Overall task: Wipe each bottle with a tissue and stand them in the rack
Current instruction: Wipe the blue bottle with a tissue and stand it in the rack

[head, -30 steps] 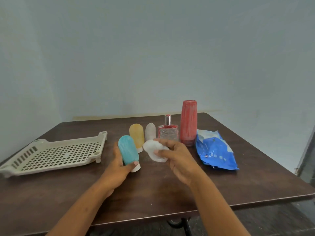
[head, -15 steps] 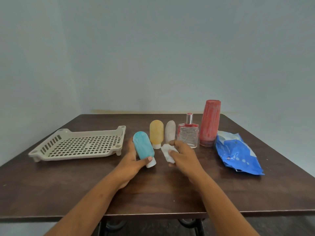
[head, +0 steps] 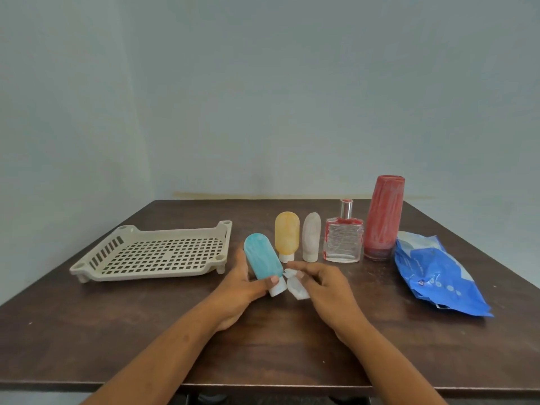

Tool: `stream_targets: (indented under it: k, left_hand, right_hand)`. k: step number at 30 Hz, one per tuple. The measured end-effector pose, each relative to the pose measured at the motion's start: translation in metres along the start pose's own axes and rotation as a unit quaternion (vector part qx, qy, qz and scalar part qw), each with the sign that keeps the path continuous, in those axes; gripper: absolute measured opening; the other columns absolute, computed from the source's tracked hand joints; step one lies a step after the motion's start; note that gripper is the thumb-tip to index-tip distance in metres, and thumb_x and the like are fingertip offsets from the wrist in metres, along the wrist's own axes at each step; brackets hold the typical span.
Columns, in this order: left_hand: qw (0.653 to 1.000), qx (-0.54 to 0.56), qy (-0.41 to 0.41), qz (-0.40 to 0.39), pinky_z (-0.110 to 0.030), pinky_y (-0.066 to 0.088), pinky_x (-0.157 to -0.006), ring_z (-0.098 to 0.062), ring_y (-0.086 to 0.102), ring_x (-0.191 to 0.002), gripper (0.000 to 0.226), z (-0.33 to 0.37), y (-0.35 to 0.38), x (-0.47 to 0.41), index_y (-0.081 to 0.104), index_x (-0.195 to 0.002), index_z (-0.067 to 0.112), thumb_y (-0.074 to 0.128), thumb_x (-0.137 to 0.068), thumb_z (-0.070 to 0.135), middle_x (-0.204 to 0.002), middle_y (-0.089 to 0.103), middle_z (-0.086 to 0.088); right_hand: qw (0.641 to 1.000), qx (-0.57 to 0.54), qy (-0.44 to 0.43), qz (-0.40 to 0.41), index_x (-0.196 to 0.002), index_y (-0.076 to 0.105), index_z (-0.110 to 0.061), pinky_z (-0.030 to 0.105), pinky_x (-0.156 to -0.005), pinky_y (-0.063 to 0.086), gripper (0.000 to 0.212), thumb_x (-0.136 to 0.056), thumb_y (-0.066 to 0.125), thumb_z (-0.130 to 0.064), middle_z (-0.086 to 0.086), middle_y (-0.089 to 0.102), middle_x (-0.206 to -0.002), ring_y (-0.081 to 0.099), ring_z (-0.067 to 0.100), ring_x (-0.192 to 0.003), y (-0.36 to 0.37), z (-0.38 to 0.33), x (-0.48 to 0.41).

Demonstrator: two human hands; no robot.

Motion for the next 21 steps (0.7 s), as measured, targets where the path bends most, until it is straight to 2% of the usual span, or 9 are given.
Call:
stream_targets:
  k: [1, 3, 5, 8, 11, 16, 21]
  left_hand:
    - [1.000, 0.005, -0.001, -0.001, -0.044, 0.047, -0.104, -0.019, 0.057, -0.123, 0.088, -0.001, -0.001, 0.000, 0.025, -0.141, 0.039, 0.079, -0.077, 0.013, -0.134, 0.055, -0.001]
    - [1.000, 0.005, 0.002, -0.004, -0.045, 0.045, -0.106, -0.020, 0.052, -0.127, 0.107, -0.002, -0.002, -0.001, 0.013, -0.147, 0.048, 0.082, -0.072, 0.013, -0.140, 0.049, 0.002]
    - [1.000, 0.004, 0.007, -0.011, -0.045, 0.044, -0.107, -0.019, 0.049, -0.130, 0.117, -0.001, -0.001, 0.000, 0.005, -0.146, 0.053, 0.081, -0.068, 0.009, -0.144, 0.043, 0.005]
    - [1.000, 0.016, 0.012, -0.014, -0.037, 0.049, -0.101, -0.016, 0.051, -0.127, 0.116, 0.001, 0.002, 0.003, 0.003, -0.143, 0.055, 0.073, -0.076, -0.009, -0.142, 0.041, 0.009]
    - [1.000, 0.004, 0.025, -0.003, -0.028, 0.053, -0.091, -0.011, 0.054, -0.122, 0.116, 0.004, 0.004, 0.005, 0.000, -0.141, 0.055, 0.070, -0.078, -0.012, -0.132, 0.042, 0.019]
    - [0.999, -0.023, 0.041, -0.003, -0.026, 0.053, -0.092, -0.009, 0.052, -0.122, 0.118, 0.006, 0.007, 0.009, -0.002, -0.140, 0.058, 0.072, -0.078, -0.010, -0.132, 0.038, 0.023]
    - [0.998, -0.029, 0.053, 0.004, -0.033, 0.051, -0.098, -0.014, 0.053, -0.124, 0.115, 0.008, 0.010, 0.012, 0.004, -0.134, 0.064, 0.072, -0.077, -0.010, -0.136, 0.040, 0.016]
  right_hand:
    - [1.000, 0.007, -0.010, 0.007, -0.116, 0.066, -0.022, 0.011, -0.089, 0.046, 0.028, -0.095, 0.051, -0.013, -0.012, 0.066, -0.111, 0.058, -0.003, -0.102, 0.000, -0.001, 0.000]
    - [0.999, 0.025, -0.022, 0.021, -0.114, 0.066, -0.022, 0.002, -0.081, 0.043, 0.027, -0.093, 0.054, -0.011, -0.014, 0.065, -0.107, 0.057, -0.006, -0.097, 0.000, -0.001, 0.000]
    - [0.998, 0.039, -0.030, 0.037, -0.111, 0.067, -0.021, -0.001, -0.075, 0.042, 0.026, -0.090, 0.057, -0.010, -0.014, 0.065, -0.101, 0.057, -0.009, -0.092, 0.000, 0.000, 0.000]
    - [0.996, 0.064, -0.040, 0.055, -0.104, 0.069, -0.023, -0.002, -0.070, 0.040, 0.022, -0.088, 0.061, -0.010, -0.015, 0.065, -0.096, 0.057, -0.008, -0.087, 0.001, -0.002, -0.001]
    - [0.994, 0.080, -0.056, 0.056, -0.095, 0.072, -0.024, -0.001, -0.074, 0.040, 0.018, -0.085, 0.065, -0.010, -0.017, 0.063, -0.093, 0.057, -0.007, -0.089, 0.006, -0.003, 0.000]
    - [0.992, 0.100, -0.059, 0.053, -0.092, 0.072, -0.023, 0.004, -0.075, 0.044, 0.012, -0.083, 0.068, -0.015, -0.017, 0.064, -0.089, 0.059, -0.005, -0.087, 0.006, -0.003, -0.002]
    - [0.989, 0.095, -0.084, 0.073, -0.089, 0.072, -0.021, 0.001, -0.073, 0.041, 0.012, -0.083, 0.067, -0.012, -0.019, 0.063, -0.084, 0.057, -0.010, -0.085, 0.008, -0.011, -0.002]
Point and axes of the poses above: each hand's wrist, its own x-axis away from the middle knuckle, its own y-axis out of the palm, z = x × y, the point moved 2 cm from there along -x, towards the middle knuckle
